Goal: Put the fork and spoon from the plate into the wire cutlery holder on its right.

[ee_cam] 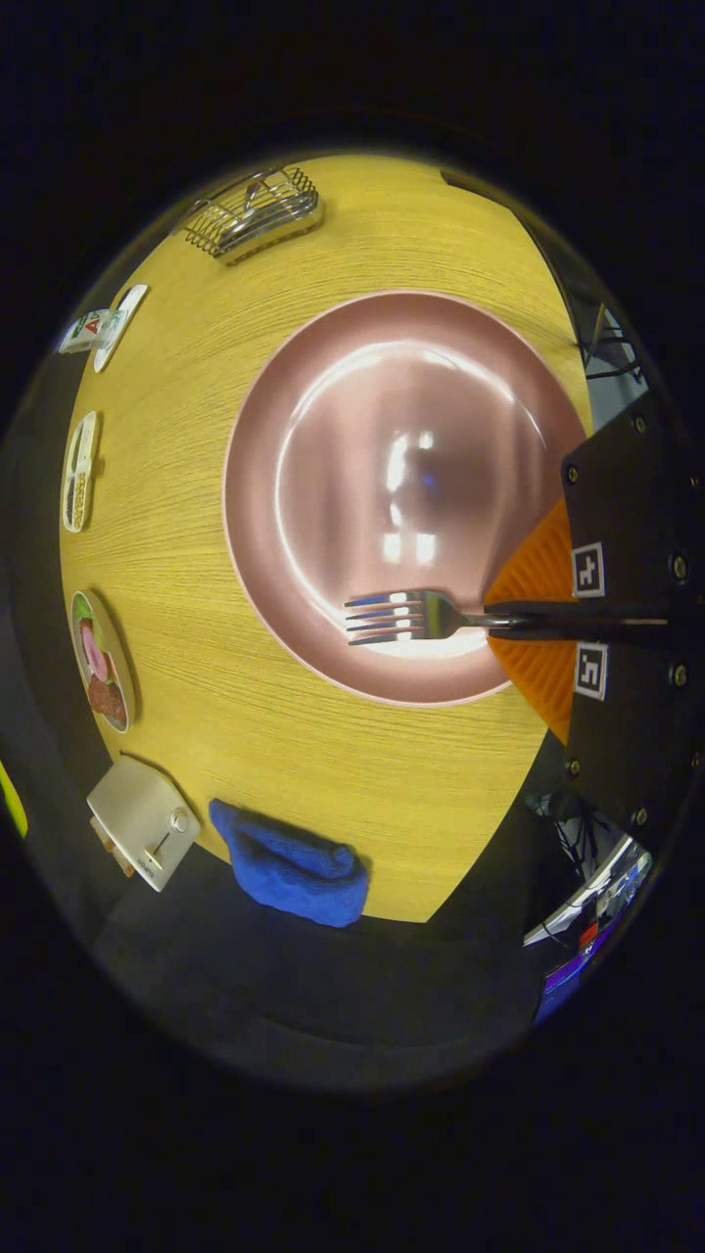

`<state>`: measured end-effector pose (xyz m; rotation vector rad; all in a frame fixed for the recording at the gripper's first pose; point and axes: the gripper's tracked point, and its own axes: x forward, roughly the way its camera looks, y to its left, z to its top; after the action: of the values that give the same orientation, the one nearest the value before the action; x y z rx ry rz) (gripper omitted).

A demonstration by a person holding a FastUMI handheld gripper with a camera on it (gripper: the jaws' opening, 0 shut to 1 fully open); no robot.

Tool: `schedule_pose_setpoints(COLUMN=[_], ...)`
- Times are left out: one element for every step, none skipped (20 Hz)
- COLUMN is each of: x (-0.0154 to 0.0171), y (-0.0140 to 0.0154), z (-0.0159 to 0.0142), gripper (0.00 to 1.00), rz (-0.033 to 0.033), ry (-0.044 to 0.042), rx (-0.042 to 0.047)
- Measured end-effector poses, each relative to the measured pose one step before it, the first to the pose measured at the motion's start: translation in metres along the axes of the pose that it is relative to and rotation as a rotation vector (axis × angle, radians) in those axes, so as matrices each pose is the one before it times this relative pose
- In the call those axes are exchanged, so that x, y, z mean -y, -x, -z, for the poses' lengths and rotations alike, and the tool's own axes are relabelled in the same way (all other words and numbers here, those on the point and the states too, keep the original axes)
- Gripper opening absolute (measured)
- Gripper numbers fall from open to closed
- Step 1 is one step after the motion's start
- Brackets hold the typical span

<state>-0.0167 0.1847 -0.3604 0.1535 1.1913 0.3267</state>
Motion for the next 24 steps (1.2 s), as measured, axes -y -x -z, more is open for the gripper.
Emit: schedule_pose_setpoints(x=[-0.00053, -0.00004, 0.00158, 0.00237, 0.00214, 0.00299, 0.00419, 0.00472, 0.0058, 0.00495, 0.00462, 0.00573, 0.00717, 0.00606, 0.00782, 0.00721, 0.00813, 0.00862, 0.0095, 0.0086, 0.00839, 0.00847, 0.00917, 0.00933], y=[0.00344, 0.00403, 0.00478, 0.00442, 0.00503, 0.00542, 0.0069, 0.00608, 0.00656, 0.00569, 0.00521, 0.0052, 0.00527, 0.0042, 0.00478, 0.00421, 0.00407, 0.00358, 0.00372, 0.00305, 0.00196, 0.00269, 0.00225, 0.00272], z=[-0.00345, -0.00383, -0.00641, -0.00589, -0.00652, -0.00647, -0.00708, -0.00653, -0.01003, -0.00675, -0.00766, -0.00744, -0.00822, -0.00665, -0.00757, -0.00592, -0.00664, -0.00637, -0.00627, -0.00536, -0.00577, -0.00397, -0.00388, -0.00449], gripper=[0.03, 0.03, 0.03, 0.03, 0.03, 0.03, 0.03, 0.03, 0.03, 0.03, 0.03, 0.03, 0.03, 0.03, 0.03, 0.03, 0.03, 0.03, 0.03, 0.03, 0.03, 0.03, 0.03, 0.03], rz=[-0.00561, -0.00883, -0.00404, -0.00291, -0.00286, -0.00009, 0.00176, 0.00409, 0.0066, 0.00471, 0.00351, 0.00288, 0.00356, 0.00424, 0.00647, 0.00614, 0.00536, 0.00738, 0.00916, 0.00771, 0.00641, 0.00729, 0.0089, 0.00886], ry=[0.00557, -0.00199, -0.00862, -0.00902, -0.00769, -0.00242, -0.00011, 0.00243, 0.00418, 0.00195, -0.0012, -0.00512, -0.01169, -0.01117, -0.01178, -0.01167, -0.01105, -0.01061, -0.00981, -0.00903, -0.00984, -0.00903, -0.00664, -0.00758], rx=[0.0114, 0.01044, 0.01549, 0.01467, 0.01701, 0.01626, 0.0182, 0.01683, 0.02498, 0.01718, 0.01662, 0.0141, 0.01604, 0.0126, 0.01442, 0.01307, 0.0104, 0.01114, 0.01017, 0.00907, 0.00707, 0.00651, 0.00464, 0.00632])
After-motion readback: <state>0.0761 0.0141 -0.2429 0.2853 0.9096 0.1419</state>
